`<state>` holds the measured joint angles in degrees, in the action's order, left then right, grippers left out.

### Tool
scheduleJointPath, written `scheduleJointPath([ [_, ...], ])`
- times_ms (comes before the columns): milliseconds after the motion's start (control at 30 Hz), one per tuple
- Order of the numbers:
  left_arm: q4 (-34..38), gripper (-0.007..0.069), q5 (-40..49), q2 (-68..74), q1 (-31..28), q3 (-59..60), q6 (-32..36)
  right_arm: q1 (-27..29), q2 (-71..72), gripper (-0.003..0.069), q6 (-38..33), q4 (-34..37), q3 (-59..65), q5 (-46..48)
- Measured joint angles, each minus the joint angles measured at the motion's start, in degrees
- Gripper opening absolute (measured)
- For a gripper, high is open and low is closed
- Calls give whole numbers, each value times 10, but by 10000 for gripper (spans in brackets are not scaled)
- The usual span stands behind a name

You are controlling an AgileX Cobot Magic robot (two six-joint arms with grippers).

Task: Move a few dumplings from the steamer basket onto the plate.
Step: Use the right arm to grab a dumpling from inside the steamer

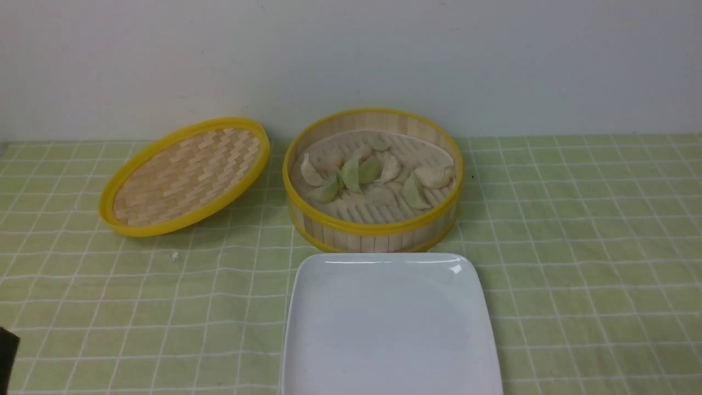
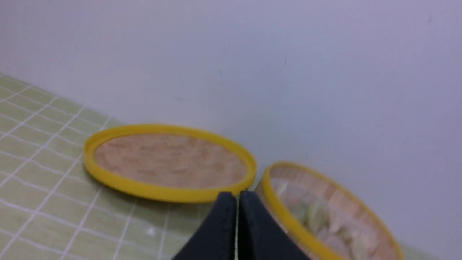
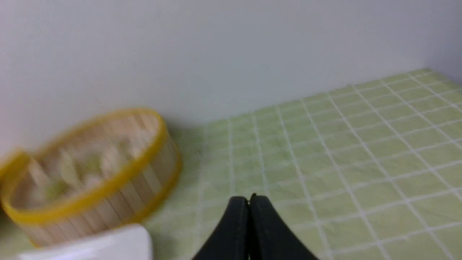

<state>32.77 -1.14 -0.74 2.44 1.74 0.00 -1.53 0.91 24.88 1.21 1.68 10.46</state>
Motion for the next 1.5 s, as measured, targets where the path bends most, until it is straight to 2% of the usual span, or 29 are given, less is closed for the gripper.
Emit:
scheduleJointPath([
  [133, 78, -6, -59, 0, 0, 0, -3, 0, 0, -15, 60, 87, 0, -87],
  [300, 154, -6, -133, 0, 0, 0, -8, 0, 0, -15, 66, 101, 0, -105],
  [400, 168, -6, -156, 0, 0, -1, -10, 0, 0, -15, 69, 113, 0, -116],
  [533, 166, -6, -134, 0, 0, -46, -11, -7, 0, -15, 83, 132, -9, -146],
  [600, 140, -6, -115, 4, 0, -88, 0, -20, -3, -15, 84, 103, -53, -129],
  [667, 81, -6, -71, 39, 0, -158, 19, -38, -36, -15, 84, 46, -119, -91],
  [700, 71, -6, -60, 44, 0, -171, 22, -40, -45, -15, 84, 41, -134, -83],
  [767, 28, -6, 22, 109, 0, -247, 34, -67, -113, -15, 82, -25, -217, -24],
  [833, -1, -6, 101, 168, 0, -307, 37, -89, -180, -15, 75, -62, -288, 36],
  [867, -14, -6, 170, 226, 0, -359, 40, -112, -228, -15, 61, -82, -336, 83],
  [900, -20, -6, 206, 251, 0, -373, 43, -122, -261, -15, 54, -88, -368, 116],
  [933, -30, -6, 307, 311, 0, -429, 53, -141, -301, -15, 37, -92, -407, 159],
  [1033, -39, -6, 429, 402, 0, -488, 75, -177, -399, -15, 3, -93, -496, 264],
  [1067, -43, -6, 511, 455, 0, -526, 98, -193, -454, -15, -19, -93, -543, 320],
  [1167, -47, -6, 610, 548, 0, -566, 140, -209, -572, -15, -70, -84, -636, 414],
  [1300, -55, -6, 644, 600, 0, -572, 163, -212, -683, -15, -132, -49, -720, 479],
  [1500, -81, -6, 654, 600, 0, -572, 170, -213, -867, -15, -231, 48, -859, 539],
])
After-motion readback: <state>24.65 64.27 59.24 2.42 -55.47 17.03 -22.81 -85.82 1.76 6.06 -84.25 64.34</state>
